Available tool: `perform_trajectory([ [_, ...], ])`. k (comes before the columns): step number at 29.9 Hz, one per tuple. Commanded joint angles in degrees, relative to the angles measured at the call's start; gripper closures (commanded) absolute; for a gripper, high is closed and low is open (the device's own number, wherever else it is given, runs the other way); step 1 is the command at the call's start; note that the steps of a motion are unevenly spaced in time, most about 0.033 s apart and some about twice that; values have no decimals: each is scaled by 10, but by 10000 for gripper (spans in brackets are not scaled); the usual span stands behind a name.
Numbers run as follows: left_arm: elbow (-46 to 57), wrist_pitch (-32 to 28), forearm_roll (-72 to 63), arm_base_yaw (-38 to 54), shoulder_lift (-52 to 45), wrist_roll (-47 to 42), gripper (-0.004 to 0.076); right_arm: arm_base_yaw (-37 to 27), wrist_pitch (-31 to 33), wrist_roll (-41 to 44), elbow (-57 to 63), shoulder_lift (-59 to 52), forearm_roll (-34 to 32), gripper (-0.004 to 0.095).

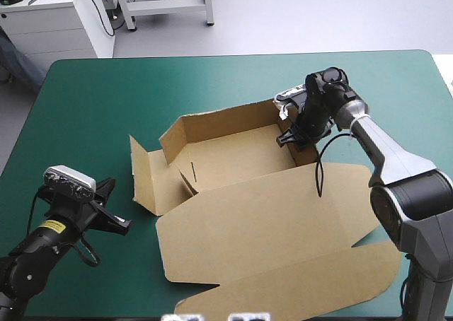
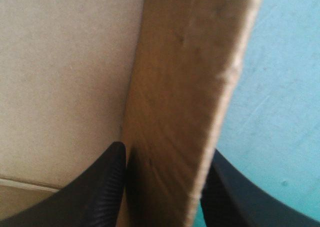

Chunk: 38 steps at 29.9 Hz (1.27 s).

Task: Fold the box

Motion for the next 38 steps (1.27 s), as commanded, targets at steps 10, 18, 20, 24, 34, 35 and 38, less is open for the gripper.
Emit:
perform_trajectory([
  [10,-17,-35,-15,-1,-1,-1,733,-2,-17,-2,-11,-32,13,915],
  [18,-17,-38,-15,-1,-1,-9,733,-3,11,0,-21,-47,-7,926],
  [20,-17,-39,-15,-1,-1,-10,733,-3,11,0,-29,-60,-6,926],
  [24,-16,-53,-2,-1,2,-32,733,-3,11,0,-53,-89,-9,926],
  [34,-16,-66,21,-1,59,-53,733,-3,11,2,-74,-199,-23,926],
  [35,-16,-67,20,-1,65,-54,733,-3,11,5,-74,-210,-29,926],
  [38,-16,-87,18,-1,73,-54,733,-3,11,18,-74,-244,-56,926],
])
